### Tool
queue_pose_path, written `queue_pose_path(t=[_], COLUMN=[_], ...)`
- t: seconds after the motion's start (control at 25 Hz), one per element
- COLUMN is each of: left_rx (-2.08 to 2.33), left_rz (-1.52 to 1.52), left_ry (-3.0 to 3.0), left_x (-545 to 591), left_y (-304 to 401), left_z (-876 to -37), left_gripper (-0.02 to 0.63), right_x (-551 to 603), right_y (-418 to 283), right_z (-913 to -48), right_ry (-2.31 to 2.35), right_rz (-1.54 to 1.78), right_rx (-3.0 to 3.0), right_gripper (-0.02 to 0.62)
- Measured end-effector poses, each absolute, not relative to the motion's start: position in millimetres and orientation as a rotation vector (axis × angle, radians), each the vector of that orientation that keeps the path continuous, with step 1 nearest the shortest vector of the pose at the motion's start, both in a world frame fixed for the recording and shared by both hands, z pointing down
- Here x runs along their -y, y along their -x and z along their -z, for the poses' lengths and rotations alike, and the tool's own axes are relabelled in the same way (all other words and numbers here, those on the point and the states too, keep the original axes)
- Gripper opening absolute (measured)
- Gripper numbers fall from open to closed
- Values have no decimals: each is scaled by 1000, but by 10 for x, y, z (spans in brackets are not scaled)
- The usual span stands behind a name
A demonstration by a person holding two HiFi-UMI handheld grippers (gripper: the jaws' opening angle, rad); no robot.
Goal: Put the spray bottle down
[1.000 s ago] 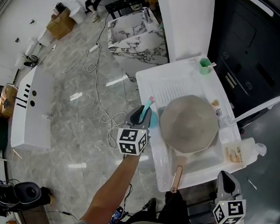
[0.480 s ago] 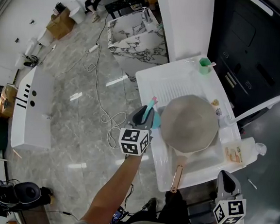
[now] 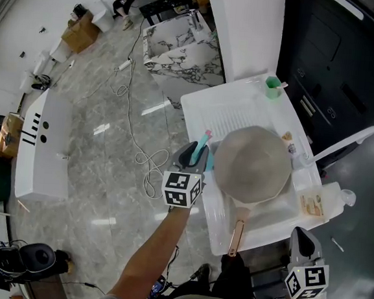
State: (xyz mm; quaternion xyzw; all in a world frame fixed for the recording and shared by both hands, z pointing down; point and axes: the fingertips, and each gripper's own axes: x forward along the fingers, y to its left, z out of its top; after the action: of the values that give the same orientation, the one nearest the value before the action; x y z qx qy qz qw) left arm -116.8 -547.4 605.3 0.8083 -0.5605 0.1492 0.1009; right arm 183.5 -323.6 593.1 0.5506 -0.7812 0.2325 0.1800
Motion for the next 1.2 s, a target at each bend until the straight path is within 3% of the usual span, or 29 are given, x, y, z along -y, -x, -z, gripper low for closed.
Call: queue_pose_path(t=[0.68,1.2], left_rx=[1671,1722], left_rz=[-463,-415], left_ry=[-2456,-2565], left_x=[5401,5042], left_y=[1126,1279], left_z=[-5878,-5289], left_gripper=[164,170], right_x=[3233,3180], right_y=[-1817,-1615], right_z=[-5881,-5507], right_ry=[-1557,-1557], right_rz=[-644,-560], right_rx=[2216,2279], right_gripper=[2,2])
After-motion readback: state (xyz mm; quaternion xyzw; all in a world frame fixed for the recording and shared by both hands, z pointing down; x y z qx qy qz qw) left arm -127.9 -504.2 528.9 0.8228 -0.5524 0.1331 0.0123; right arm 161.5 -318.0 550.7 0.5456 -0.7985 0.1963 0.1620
